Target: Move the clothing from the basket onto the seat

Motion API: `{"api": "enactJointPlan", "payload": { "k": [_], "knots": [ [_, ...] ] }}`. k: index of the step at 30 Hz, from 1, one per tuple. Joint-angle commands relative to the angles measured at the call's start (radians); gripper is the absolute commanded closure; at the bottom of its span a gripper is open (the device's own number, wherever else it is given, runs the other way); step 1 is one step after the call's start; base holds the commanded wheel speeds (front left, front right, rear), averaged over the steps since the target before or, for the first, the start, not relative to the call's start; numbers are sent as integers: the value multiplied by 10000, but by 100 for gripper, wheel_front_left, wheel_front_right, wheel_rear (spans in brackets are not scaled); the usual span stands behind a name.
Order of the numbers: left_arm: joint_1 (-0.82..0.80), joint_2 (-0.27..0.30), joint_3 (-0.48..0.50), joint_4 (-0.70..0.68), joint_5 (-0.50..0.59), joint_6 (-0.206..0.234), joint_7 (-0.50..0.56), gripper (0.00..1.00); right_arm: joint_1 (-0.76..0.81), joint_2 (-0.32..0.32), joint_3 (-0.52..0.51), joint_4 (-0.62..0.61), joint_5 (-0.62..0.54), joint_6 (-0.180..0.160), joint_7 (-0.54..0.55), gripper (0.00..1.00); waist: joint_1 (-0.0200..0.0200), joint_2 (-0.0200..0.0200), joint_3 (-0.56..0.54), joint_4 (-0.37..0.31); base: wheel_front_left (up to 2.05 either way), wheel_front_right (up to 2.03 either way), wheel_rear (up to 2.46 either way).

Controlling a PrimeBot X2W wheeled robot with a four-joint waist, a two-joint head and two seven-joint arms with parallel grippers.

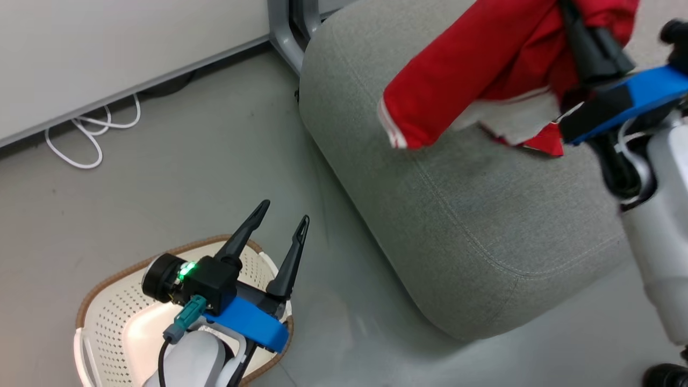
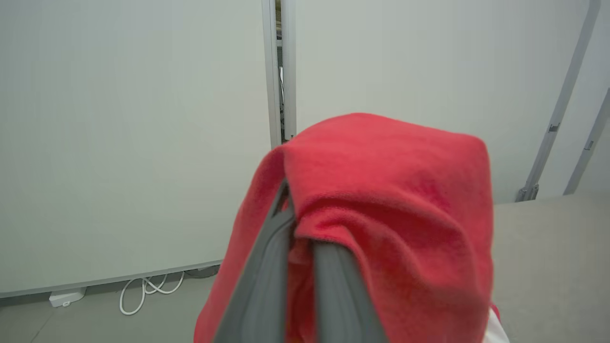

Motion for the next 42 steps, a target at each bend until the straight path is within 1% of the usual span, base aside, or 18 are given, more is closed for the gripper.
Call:
{"api": "enactJointPlan", "payload": {
  "k": [1,4,5,7,10,12,15,19,24,30,35,42],
  "knots": [
    [-355,154,-68,-139,69,-15,-44,0,-426,-244,-423,-242,69,1,177,100,-1,0,636,245,0,0,0],
    [-709,363,-175,-336,162,-15,-44,0,-1011,-721,-988,-682,-139,1,337,100,-1,0,1236,381,0,0,0],
    [-709,363,-175,-336,162,-15,-44,0,-1011,-721,-988,-682,-139,1,337,100,-1,0,1236,381,0,0,0],
    [-967,499,-303,-468,218,-13,-44,0,-1249,-1161,-1399,-843,-354,1,450,100,-1,0,1679,508,0,0,0],
    [-1315,724,-456,-692,309,-13,-44,0,-1635,-1550,-2035,-967,-613,1,470,100,-1,0,2306,656,0,0,0],
    [-1495,917,-489,-831,374,-14,-44,0,-1840,-1757,-2507,-917,-979,1,420,100,-1,0,2705,692,0,0,0],
    [-1749,1239,-473,-1083,462,-14,-44,0,-2181,-1655,-3130,-744,-1342,1,346,100,-1,0,3257,687,0,0,0],
    [-1973,1690,-439,-1551,594,-14,-44,0,-2460,-1419,-3723,-105,-1865,1,135,100,-1,0,3834,685,0,0,0],
    [-2194,2063,-331,-2183,696,28,162,0,-2590,-1024,-4313,963,-1969,1,-322,100,-1,0,4357,743,0,0,0],
    [-2230,2184,-383,-2715,719,98,391,0,-2424,-850,-4692,2400,-1915,1,-757,100,-1,0,4750,904,0,0,0],
    [-2088,2290,-393,-2856,667,168,490,0,-2622,-781,-5038,3438,-1998,1,-1054,100,-1,0,4949,970,0,0,0],
    [-2058,2358,-336,-2906,604,269,430,0,-2785,-707,-4860,3997,-2361,1,-1315,100,-1,0,5003,1008,0,0,0]
  ]
}}
